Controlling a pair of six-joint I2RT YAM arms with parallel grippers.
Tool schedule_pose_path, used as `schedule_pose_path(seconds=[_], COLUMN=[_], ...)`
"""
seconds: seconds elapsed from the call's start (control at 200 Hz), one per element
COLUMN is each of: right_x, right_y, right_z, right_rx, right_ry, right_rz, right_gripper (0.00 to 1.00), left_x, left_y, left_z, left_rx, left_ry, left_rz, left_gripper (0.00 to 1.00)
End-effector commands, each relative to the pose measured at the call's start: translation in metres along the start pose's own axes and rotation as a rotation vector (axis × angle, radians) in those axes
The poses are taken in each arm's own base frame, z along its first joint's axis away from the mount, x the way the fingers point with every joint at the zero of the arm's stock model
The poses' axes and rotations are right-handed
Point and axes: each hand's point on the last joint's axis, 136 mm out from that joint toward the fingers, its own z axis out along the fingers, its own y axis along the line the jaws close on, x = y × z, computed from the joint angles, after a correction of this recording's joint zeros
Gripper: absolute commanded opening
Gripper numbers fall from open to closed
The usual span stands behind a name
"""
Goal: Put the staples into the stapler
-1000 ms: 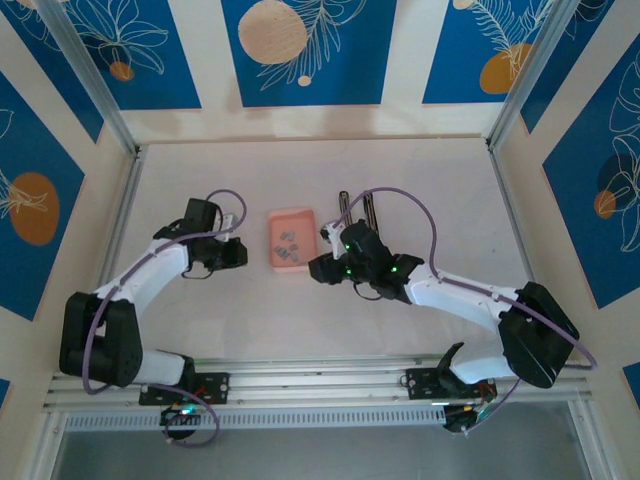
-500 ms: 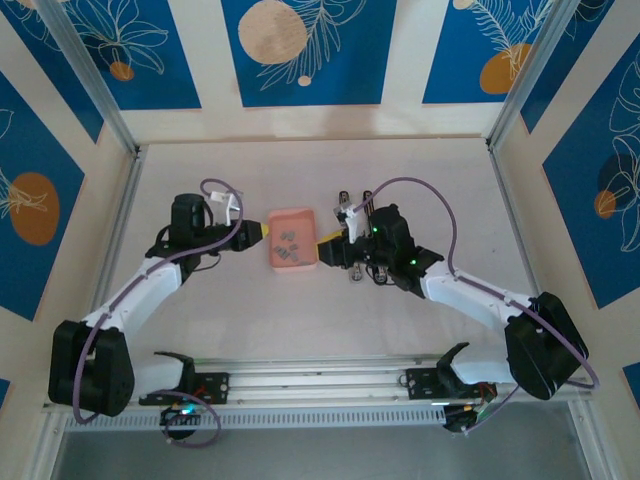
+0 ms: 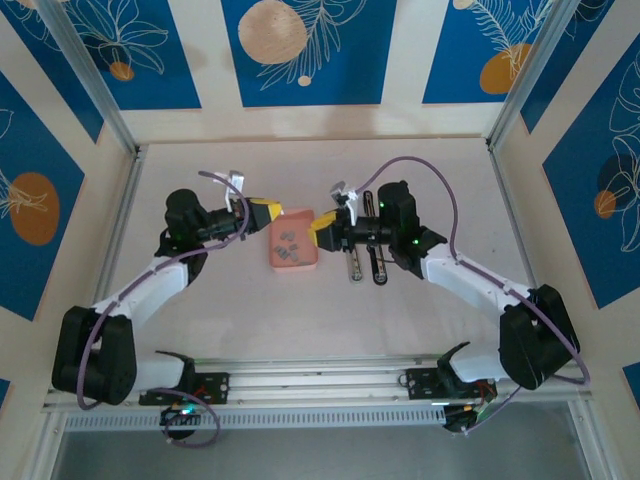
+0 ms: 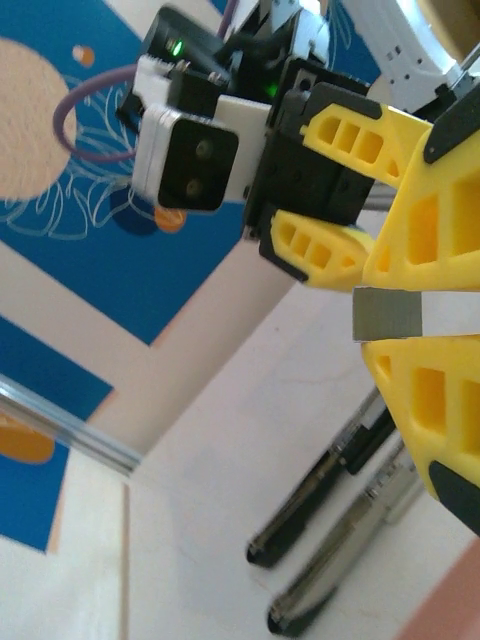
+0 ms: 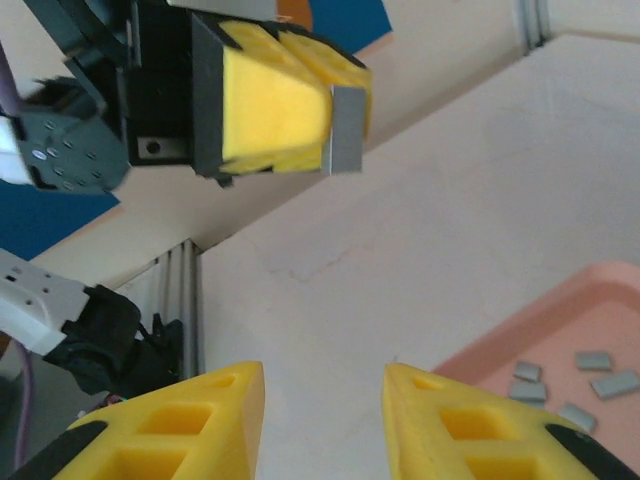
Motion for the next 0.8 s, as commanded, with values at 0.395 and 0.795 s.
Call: schedule_pose_path(seconds=[0.395,0.795], right_x=[-0.033,-0.040], right_y=[0.026,0.033], right_z=[0.014,0.015], right_rx=[-0.237,-0.297], right_ry=[0.038,0.041], right_rz=[-0.102,-0.127], right_gripper=[0.44,0.36], left_x=[-0.002,0.001], left_y=[-0.057,-0.060], left_z=[0.012,0.014], left_rx=[0.245,0.261], left_ry=[-0.030,-0.022], left_rz=[0.186,0.187], left_gripper=[0.13,0.13])
